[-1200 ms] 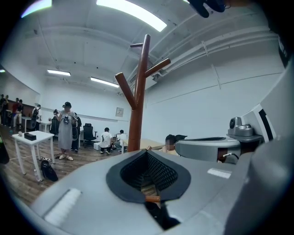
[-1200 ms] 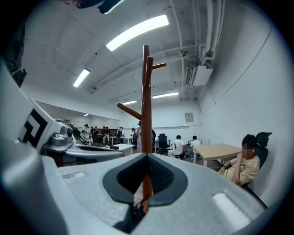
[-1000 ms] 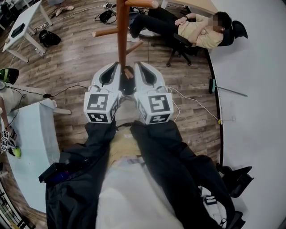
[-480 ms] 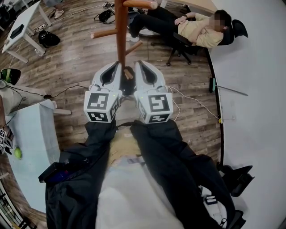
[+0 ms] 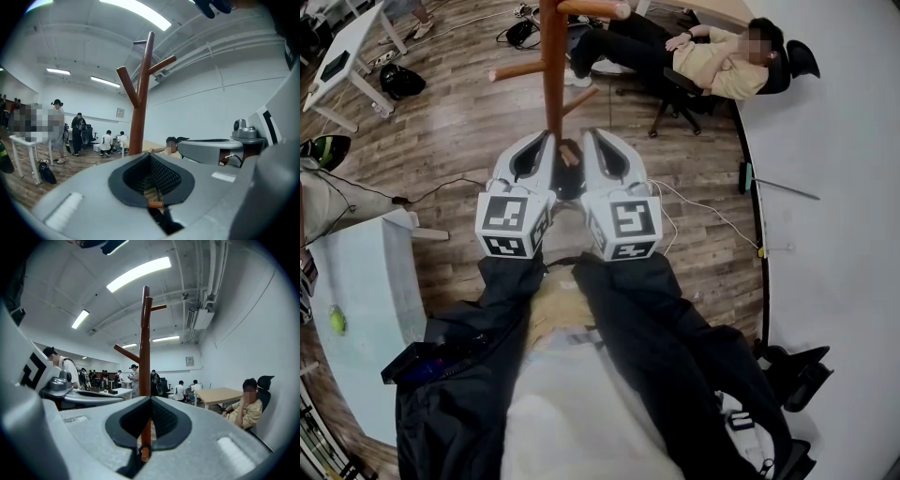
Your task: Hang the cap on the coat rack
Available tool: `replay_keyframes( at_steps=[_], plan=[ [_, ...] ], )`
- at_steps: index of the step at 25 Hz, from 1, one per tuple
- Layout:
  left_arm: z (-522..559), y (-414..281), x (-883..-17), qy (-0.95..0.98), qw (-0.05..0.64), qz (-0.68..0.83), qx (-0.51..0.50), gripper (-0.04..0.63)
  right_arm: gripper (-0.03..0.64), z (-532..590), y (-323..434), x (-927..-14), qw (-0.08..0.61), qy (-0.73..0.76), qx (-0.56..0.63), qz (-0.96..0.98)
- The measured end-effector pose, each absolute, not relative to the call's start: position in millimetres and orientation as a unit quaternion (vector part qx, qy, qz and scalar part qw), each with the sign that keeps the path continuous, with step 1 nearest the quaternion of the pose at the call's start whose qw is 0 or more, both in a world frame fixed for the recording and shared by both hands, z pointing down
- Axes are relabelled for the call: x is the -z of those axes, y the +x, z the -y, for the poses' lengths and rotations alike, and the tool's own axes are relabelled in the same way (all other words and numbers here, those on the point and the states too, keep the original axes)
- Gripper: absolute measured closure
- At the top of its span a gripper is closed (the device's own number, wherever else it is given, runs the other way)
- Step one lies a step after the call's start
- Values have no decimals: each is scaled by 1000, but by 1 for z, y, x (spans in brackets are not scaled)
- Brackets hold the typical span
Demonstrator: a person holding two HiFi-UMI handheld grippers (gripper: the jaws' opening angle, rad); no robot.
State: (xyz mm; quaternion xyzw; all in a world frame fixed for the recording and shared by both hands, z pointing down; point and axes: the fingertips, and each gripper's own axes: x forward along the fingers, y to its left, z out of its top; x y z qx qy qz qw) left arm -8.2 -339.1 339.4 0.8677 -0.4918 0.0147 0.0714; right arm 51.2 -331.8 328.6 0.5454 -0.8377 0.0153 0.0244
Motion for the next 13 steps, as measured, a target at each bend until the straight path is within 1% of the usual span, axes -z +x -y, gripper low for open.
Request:
replay_keyframes(
  at_steps=[13],
  plan=[
    [341, -4, -341, 867, 87, 491, -15, 595, 620, 331, 55, -334, 31, 549, -23, 835]
  ],
)
